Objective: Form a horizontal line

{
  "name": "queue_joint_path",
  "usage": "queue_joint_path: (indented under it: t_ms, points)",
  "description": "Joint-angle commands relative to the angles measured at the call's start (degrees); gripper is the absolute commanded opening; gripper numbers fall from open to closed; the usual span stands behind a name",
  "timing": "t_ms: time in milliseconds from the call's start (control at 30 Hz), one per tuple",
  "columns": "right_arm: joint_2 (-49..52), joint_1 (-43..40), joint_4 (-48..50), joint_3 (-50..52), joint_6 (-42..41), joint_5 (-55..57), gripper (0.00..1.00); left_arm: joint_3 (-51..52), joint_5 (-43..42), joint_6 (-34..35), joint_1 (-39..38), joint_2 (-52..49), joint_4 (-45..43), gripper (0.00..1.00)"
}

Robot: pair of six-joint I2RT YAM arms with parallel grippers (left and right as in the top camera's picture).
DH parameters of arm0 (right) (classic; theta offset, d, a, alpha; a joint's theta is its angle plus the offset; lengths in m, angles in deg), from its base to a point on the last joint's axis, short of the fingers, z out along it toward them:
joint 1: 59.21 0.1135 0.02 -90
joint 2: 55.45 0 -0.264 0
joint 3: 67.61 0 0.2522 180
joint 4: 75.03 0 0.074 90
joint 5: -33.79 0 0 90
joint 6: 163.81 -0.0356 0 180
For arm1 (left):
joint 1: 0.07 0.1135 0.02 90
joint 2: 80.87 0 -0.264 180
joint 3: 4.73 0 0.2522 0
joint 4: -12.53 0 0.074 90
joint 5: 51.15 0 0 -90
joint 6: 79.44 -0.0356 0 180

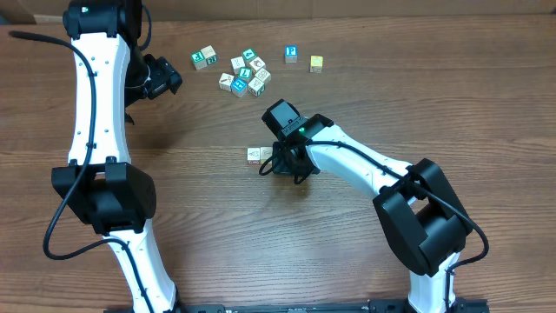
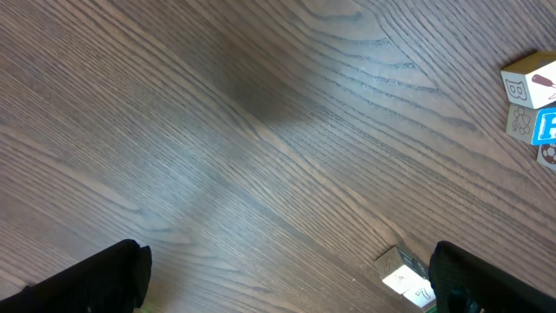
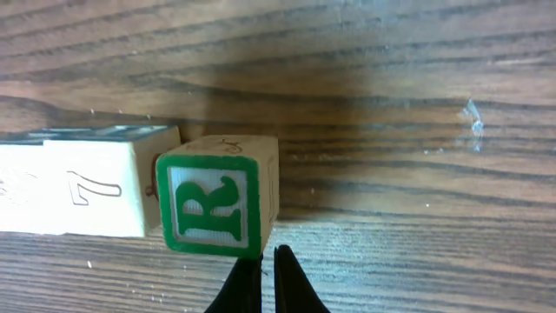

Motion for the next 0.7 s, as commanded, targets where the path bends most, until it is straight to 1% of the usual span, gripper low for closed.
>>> queue_joint_path:
  t_ms: [0,433,567,667]
  points:
    - [-0.74,-0.04,0.76,0.22,-0.26,0.94,0.04,0.0,-0.04,-0.48,-0.15,-0.37,0.13,1.0]
    - [-0.74,-0.04,-1.11,0.22,-0.22,0.61,0.04,0.0,-0.04,-0.48,-0.15,-0.37,0.13,1.0]
    - [-0.74,-0.48,-3.82,0.22,-0.22,2.8,0.04,0.0,-0.04,-0.48,-0.15,-0.37,0.13,0.99]
    - [-0.74,-1.36,-3.96,0.22,-0.22,3.13,0.04,0.0,-0.04,-0.48,-0.15,-0.37,0.13,1.0]
